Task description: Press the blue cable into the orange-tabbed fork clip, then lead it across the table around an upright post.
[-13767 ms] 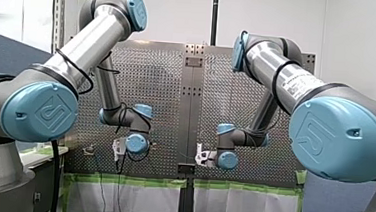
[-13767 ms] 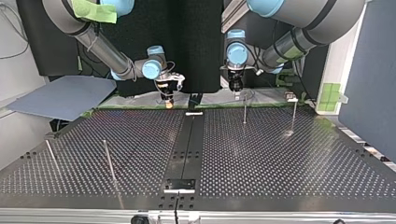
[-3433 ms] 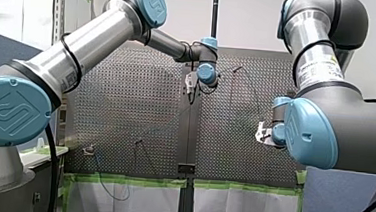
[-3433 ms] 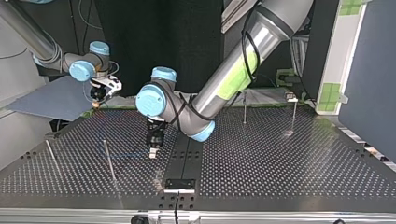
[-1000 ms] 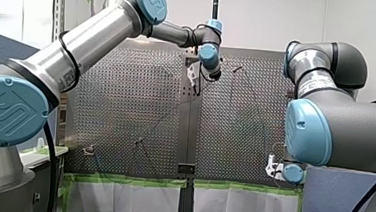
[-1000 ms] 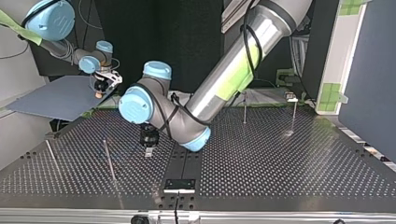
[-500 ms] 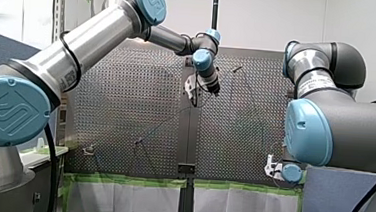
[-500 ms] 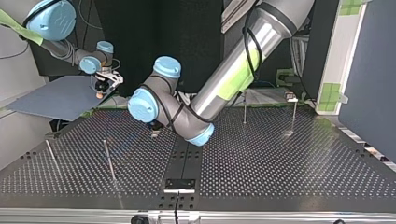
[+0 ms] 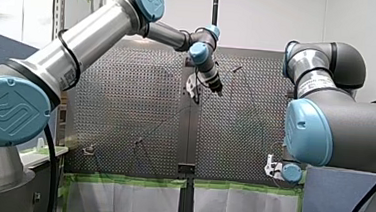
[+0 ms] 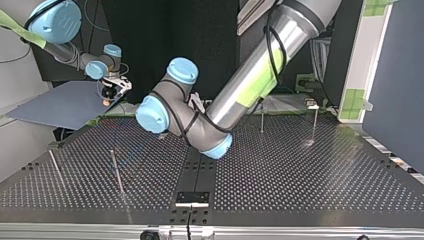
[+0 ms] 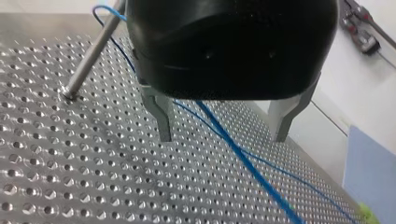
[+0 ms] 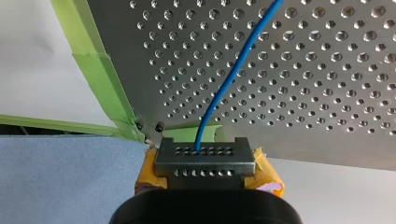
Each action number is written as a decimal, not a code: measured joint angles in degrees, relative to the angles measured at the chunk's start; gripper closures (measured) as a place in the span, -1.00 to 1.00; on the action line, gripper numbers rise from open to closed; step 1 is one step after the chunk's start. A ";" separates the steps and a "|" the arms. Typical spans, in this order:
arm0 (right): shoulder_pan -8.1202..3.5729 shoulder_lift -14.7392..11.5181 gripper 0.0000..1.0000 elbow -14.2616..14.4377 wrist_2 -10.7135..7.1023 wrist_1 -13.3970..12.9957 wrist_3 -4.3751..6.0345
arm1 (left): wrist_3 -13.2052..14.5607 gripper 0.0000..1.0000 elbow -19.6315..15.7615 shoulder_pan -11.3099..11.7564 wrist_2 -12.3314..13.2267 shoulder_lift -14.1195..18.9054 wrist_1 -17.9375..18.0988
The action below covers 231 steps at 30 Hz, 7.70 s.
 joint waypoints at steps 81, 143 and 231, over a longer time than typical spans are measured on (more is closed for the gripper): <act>0.24 0.00 1.00 -1.06 -0.30 0.73 0.21 | 29.09 -1.00 2.09 -7.98 -11.96 7.62 9.68; 0.72 0.00 1.00 -1.06 -0.43 1.02 0.07 | 24.33 -1.00 -7.87 -8.89 -23.78 17.14 14.73; 1.20 -0.02 1.00 -1.16 -0.88 0.98 -0.05 | 16.82 -1.00 -56.30 -4.69 -28.45 36.62 50.00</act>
